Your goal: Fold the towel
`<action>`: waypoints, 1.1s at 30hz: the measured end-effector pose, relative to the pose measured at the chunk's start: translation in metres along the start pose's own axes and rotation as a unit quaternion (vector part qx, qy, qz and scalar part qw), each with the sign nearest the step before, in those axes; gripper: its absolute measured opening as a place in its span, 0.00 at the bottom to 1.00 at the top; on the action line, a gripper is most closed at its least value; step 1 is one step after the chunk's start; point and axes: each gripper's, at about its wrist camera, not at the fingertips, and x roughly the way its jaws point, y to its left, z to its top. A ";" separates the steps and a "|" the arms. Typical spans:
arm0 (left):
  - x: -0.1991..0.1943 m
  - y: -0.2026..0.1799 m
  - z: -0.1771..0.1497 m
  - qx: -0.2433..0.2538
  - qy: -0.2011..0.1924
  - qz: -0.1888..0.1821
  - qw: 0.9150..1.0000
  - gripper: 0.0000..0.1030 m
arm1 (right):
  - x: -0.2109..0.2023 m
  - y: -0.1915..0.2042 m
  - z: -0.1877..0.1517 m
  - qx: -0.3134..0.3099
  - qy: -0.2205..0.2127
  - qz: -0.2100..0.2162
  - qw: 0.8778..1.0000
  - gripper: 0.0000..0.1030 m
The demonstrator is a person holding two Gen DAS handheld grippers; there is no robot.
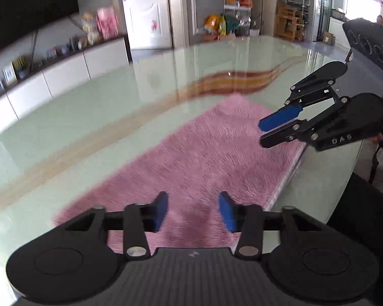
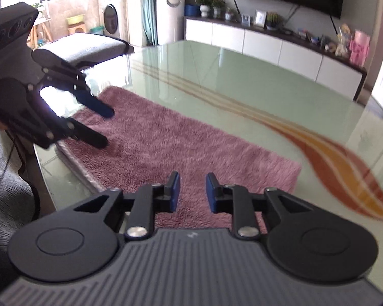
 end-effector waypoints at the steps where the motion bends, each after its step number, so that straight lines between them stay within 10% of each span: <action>1: 0.003 0.000 -0.004 0.000 0.006 0.002 1.000 0.36 | -0.001 -0.004 -0.004 0.002 0.006 -0.003 1.000 0.21; 10: -0.027 0.027 -0.036 -0.045 0.000 -0.016 0.999 0.36 | -0.026 -0.051 -0.036 0.057 0.030 -0.034 0.997 0.19; 17: -0.039 0.063 -0.009 -0.100 -0.071 0.036 0.992 0.46 | -0.021 -0.053 0.000 0.105 -0.041 -0.040 0.993 0.20; 33: -0.013 0.105 -0.023 -0.132 -0.034 0.083 0.987 0.41 | 0.045 -0.077 0.017 0.131 -0.018 -0.091 0.987 0.17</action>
